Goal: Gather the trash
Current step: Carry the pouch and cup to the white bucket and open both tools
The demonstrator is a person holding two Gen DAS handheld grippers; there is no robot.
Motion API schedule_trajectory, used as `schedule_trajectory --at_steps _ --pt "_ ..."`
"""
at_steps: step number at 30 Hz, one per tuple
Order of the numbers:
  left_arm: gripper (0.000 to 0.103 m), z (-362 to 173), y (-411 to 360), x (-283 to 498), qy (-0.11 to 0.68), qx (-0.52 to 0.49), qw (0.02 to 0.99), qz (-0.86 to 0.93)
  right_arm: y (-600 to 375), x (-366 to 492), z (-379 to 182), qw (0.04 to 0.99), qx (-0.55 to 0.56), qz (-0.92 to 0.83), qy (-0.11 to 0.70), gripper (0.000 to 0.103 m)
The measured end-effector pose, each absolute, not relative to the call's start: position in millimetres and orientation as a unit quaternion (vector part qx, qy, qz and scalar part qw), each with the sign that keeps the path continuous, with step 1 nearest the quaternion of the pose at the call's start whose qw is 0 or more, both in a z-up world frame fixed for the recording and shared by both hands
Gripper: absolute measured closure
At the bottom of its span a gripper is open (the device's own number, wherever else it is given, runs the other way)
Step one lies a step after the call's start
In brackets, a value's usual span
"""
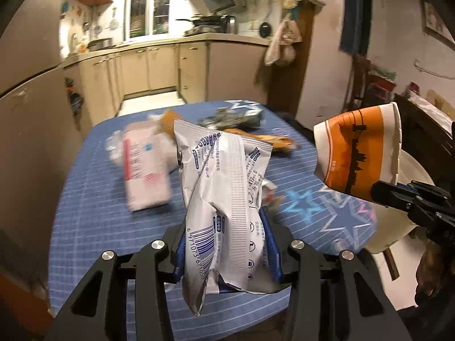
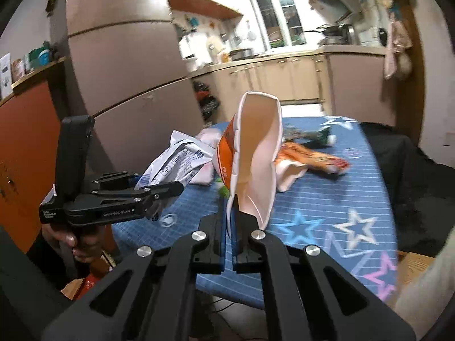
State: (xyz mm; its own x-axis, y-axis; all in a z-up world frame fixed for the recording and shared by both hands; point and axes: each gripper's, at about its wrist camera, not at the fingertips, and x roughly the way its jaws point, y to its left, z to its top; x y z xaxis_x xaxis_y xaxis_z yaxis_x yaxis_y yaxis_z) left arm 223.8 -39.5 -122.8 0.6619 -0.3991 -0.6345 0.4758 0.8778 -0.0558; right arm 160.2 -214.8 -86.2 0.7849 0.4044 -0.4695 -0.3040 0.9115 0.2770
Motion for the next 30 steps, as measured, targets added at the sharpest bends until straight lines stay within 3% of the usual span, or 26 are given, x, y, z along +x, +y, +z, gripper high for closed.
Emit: schedule_trajectory --at_steps 20,30 --pt "0.057 -94.3 -255.2 194.3 0.300 0.111 0.835 -0.447 -379.0 59.9 -60.9 0.966 0.116 -0.085 0.215 0.102" --pt "0.057 -100.0 -391.9 169.3 0.293 0.151 0.772 -0.543 -454.8 38.0 -65.5 0.934 0.084 -0.224 0.264 0.102"
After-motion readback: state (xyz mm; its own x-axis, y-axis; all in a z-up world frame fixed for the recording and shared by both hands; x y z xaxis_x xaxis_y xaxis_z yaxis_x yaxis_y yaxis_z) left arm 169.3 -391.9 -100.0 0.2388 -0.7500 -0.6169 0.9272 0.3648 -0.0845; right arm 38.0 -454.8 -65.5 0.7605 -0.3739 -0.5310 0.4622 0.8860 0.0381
